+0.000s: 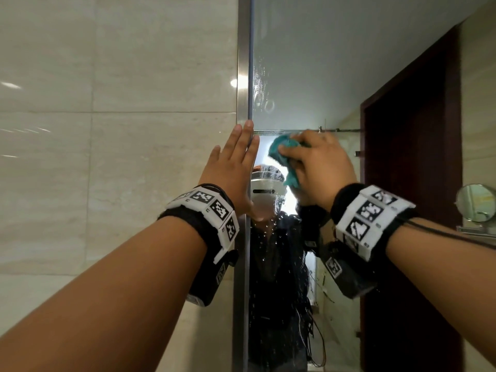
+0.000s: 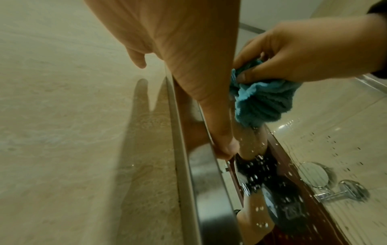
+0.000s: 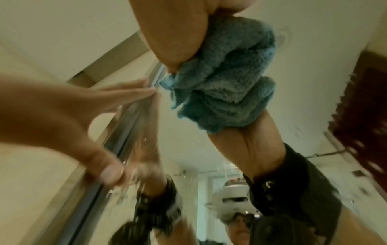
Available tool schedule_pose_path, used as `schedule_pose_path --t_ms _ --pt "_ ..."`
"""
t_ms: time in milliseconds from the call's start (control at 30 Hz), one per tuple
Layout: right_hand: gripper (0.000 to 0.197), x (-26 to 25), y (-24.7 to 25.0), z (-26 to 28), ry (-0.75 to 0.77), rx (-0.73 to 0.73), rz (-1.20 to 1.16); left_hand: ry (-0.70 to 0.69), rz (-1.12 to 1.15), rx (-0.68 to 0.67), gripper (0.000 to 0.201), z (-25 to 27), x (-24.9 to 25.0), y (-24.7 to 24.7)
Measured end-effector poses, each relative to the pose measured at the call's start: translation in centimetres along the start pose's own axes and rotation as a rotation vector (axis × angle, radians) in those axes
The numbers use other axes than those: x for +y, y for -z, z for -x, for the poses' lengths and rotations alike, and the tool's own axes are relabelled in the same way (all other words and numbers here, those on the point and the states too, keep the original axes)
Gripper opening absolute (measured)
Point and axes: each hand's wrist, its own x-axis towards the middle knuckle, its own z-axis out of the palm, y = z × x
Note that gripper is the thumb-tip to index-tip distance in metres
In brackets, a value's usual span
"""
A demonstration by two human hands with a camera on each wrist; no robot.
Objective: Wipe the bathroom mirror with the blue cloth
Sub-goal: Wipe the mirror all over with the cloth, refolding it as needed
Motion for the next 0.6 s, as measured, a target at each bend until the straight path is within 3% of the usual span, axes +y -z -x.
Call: schedule_pose_path --t_ms 100,167,267,433,600 --pt "0.049 -0.9 -0.6 3.1 0.176 -0.088 0.032 0.006 -0.026 -0.013 0.142 0.0 0.1 0.2" --pt "0.050 -0.6 -0.5 3.8 0.215 -0.145 0.052 0.008 -0.033 -0.014 0.142 0.0 0.4 0.3" --pt "0.039 -0.4 0.6 2.4 0.177 -0.182 0.078 -0.048 0.005 0.003 0.136 0.5 0.8 0.0" --pt "0.030 0.4 0.8 0.8 -0.040 -0.021 0.000 -0.115 -0.049 -0.045 0.141 0.8 0.9 -1.2" --pt "0.048 -0.7 -0.4 4.1 0.122 -0.098 0.019 -0.084 -0.087 -0.046 0.140 1.0 1.3 -0.9"
